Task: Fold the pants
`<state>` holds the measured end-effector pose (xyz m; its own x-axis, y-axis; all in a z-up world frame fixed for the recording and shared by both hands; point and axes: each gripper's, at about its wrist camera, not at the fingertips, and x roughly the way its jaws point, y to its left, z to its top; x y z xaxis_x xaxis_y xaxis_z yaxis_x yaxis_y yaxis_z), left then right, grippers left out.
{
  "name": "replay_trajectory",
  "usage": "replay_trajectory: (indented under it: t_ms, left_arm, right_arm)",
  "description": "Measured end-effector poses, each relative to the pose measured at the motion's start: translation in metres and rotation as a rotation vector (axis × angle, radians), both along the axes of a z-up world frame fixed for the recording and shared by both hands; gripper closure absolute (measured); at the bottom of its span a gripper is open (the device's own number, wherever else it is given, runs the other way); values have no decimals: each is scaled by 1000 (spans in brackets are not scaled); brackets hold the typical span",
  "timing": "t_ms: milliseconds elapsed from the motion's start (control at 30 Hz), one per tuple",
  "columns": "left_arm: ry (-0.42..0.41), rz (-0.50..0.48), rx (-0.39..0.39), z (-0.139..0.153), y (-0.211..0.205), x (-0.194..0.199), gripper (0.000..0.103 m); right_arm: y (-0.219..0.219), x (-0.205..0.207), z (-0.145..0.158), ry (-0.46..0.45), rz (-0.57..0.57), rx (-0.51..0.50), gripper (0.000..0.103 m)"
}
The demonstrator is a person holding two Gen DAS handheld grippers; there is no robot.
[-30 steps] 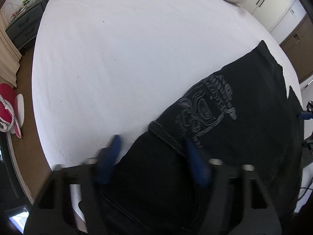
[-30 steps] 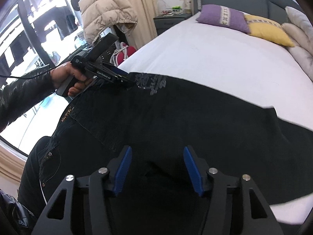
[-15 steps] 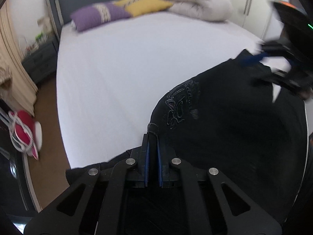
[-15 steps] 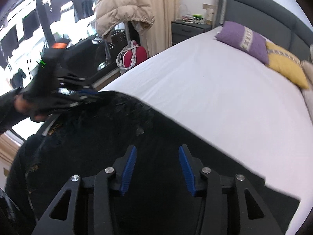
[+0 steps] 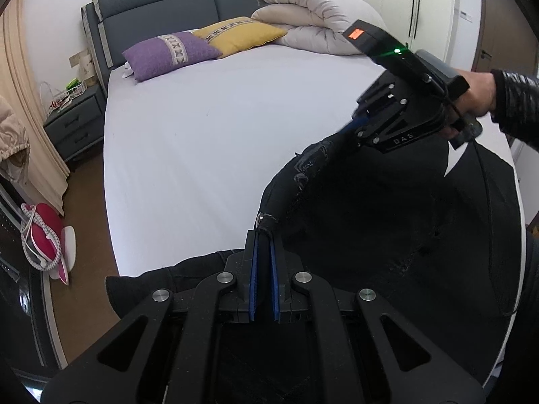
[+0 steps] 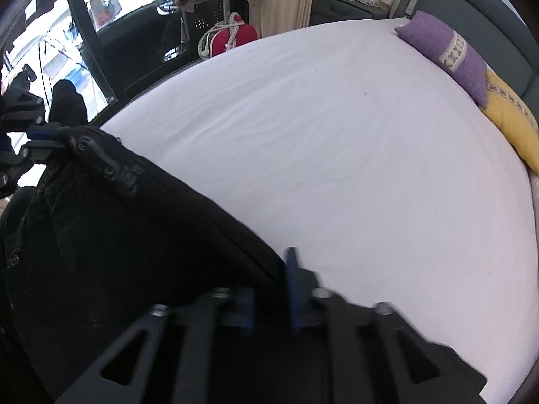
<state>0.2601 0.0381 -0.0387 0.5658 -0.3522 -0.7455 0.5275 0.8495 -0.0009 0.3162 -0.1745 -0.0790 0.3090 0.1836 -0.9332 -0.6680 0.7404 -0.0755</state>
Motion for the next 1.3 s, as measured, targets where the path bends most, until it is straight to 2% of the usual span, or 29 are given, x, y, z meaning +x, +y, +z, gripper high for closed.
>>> replay_trajectory:
  t_ms: [133, 267, 333, 400, 433, 533, 667, 767, 900, 967, 1100, 1200, 1300]
  left_arm:
    - [9, 28, -27, -1, 4, -9, 98]
    - [23, 60, -65, 2, 16, -21, 98]
    - [32, 75, -82, 5, 18, -33, 98]
    - [40, 78, -97, 10, 19, -45, 98]
    - [42, 74, -99, 13, 18, -56, 98]
    - [41, 58, -81, 16, 14, -84, 98]
    - [68, 26, -60, 11, 12, -130, 98]
    - [104, -21, -47, 0, 7, -165, 98]
    - [131, -83, 18, -15, -9, -209, 98]
    - [151, -103, 25, -19, -12, -229, 98]
    - [155, -147, 58, -23, -20, -264, 98]
    - [145, -171, 102, -23, -34, -273, 98]
    - [152, -161, 105, -27, -34, -278, 98]
  right_arm:
    - [-5, -18, 14, -9, -63, 60, 97]
    - [-3, -54, 38, -53, -135, 165, 98]
    - [3, -70, 44, -43, -175, 239, 98]
    - [12, -87, 39, 23, -209, 327, 98]
    - [19, -98, 33, 45, -200, 332, 98]
    - [30, -129, 19, 68, -169, 299, 98]
    - [19, -184, 12, 87, -167, 278, 98]
    - [25, -229, 14, 32, -88, 138, 98]
    - [47, -284, 10, 15, 2, -1, 98]
    - [57, -304, 5, 2, 29, -61, 98]
    - [62, -329, 1, 13, -6, -60, 98]
    - [65, -335, 2, 16, -38, -43, 98]
    - [63, -348, -2, 17, -42, -54, 98]
